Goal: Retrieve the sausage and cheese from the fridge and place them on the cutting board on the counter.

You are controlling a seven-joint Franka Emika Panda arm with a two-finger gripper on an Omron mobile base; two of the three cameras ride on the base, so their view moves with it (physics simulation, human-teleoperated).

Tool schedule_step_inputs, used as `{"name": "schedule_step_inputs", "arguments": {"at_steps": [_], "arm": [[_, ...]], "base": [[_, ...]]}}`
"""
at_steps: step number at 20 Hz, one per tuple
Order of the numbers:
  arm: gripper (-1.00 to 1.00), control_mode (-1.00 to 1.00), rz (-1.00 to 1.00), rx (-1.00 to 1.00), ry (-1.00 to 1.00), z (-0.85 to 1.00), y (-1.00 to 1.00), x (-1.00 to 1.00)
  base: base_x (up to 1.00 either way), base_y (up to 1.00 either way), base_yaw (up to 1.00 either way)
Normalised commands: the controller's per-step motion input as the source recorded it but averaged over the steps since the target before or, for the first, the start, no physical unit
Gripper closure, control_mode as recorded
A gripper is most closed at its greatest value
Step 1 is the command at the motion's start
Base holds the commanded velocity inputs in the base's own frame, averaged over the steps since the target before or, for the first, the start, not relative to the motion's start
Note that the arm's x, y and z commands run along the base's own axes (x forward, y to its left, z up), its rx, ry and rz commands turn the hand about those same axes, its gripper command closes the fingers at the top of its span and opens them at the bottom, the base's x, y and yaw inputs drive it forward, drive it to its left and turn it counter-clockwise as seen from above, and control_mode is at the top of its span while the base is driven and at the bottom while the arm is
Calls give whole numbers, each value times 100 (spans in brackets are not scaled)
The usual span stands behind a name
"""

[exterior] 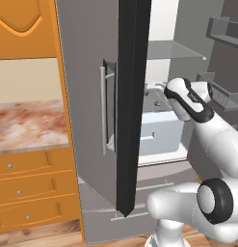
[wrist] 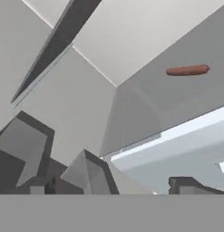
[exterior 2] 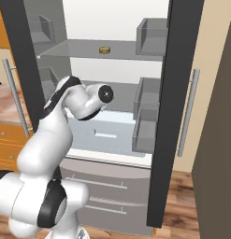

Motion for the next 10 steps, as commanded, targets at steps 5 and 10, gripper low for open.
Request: {"name": "schedule_step_inputs", "arguments": {"at_steps": [5, 10], "arm": [[-100, -100, 25, 0, 0, -33, 23, 60], [-100, -100, 23, 0, 0, -10, 28, 31]], "base": [[0, 0, 0], [0, 0, 0]]}}
